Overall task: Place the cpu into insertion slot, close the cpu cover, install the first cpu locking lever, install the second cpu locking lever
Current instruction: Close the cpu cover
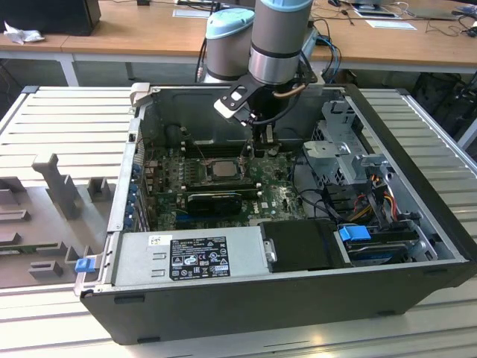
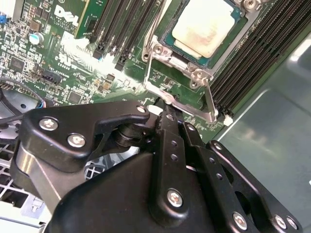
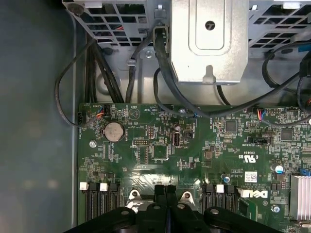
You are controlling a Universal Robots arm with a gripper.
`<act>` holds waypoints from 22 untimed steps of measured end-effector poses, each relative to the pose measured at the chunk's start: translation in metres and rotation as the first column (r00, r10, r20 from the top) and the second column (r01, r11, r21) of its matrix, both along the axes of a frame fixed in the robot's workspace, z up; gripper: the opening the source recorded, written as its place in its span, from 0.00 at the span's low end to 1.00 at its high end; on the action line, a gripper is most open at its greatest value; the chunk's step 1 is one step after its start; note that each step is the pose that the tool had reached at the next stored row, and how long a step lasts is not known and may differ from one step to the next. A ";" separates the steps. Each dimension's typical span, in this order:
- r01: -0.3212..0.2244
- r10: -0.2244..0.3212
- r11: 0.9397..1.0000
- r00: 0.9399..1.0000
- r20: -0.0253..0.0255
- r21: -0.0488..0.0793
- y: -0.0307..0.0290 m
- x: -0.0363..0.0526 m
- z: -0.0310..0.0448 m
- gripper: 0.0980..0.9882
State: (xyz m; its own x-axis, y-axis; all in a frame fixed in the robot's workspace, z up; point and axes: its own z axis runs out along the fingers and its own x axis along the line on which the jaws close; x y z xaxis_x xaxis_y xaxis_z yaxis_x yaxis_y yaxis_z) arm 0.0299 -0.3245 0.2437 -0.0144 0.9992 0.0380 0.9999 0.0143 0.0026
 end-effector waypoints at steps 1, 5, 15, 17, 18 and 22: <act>0.000 0.000 1.000 1.000 0.000 0.000 0.0000 -0.0006 0.0000 0.01; 0.000 0.000 1.000 1.000 0.000 0.000 0.0000 -0.0041 0.0000 0.01; 0.000 0.000 1.000 1.000 0.000 0.000 0.0000 -0.0184 0.0000 0.01; 0.000 0.000 1.000 1.000 0.000 0.000 0.0000 -0.0212 0.0000 0.01; 0.000 0.000 1.000 1.000 0.000 0.000 0.0000 -0.0242 0.0000 0.01; 0.000 0.000 1.000 1.000 0.000 0.000 0.0001 -0.0279 -0.0045 0.01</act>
